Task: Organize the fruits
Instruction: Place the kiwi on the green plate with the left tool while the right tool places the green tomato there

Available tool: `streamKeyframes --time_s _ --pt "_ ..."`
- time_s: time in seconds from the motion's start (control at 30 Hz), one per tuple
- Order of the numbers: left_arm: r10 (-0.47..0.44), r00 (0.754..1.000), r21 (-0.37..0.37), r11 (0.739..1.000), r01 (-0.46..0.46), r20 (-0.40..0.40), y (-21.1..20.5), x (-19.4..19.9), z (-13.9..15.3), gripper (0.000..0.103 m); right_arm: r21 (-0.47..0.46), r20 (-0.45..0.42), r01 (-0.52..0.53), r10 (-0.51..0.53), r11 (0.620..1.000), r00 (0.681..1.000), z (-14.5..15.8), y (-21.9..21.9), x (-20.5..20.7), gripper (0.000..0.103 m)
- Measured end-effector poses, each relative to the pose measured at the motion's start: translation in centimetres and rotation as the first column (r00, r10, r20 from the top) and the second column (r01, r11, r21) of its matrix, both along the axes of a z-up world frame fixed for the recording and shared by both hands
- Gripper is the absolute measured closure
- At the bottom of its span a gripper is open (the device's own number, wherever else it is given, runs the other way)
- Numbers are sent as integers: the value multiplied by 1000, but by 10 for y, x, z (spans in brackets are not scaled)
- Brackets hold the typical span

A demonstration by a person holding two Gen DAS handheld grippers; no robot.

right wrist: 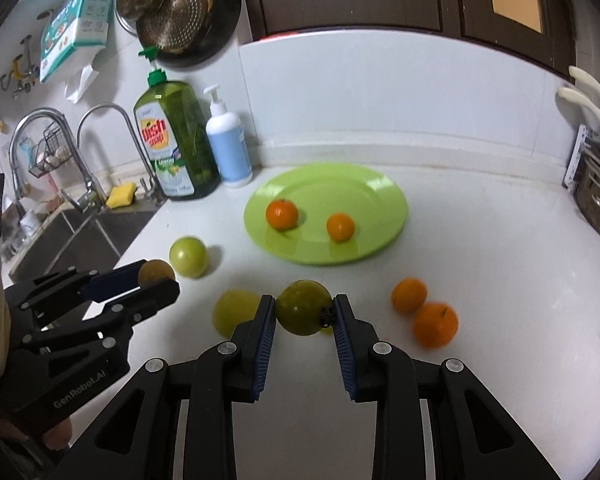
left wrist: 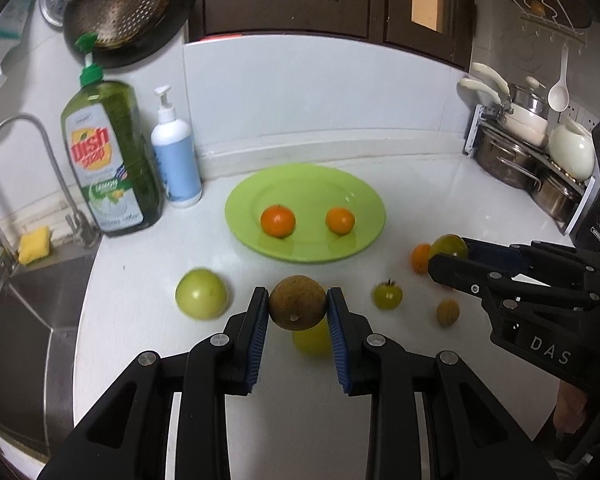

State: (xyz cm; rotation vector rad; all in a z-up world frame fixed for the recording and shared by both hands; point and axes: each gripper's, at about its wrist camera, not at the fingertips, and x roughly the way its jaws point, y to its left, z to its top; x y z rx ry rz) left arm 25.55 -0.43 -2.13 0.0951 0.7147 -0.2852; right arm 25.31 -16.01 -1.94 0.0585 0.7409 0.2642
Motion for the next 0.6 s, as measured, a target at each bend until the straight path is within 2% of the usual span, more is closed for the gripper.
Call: streamKeyframes --time_s 0.23,0.6 --pt "-27 999 6 1000 27 35 -13 23 16 73 -2 12 -11 11 1000 1000 10 -8 29 73" --pt "-59 998 -9 998 59 -16 -23 86 22 73 -22 8 -44 44 999 999 20 -7 84 73"
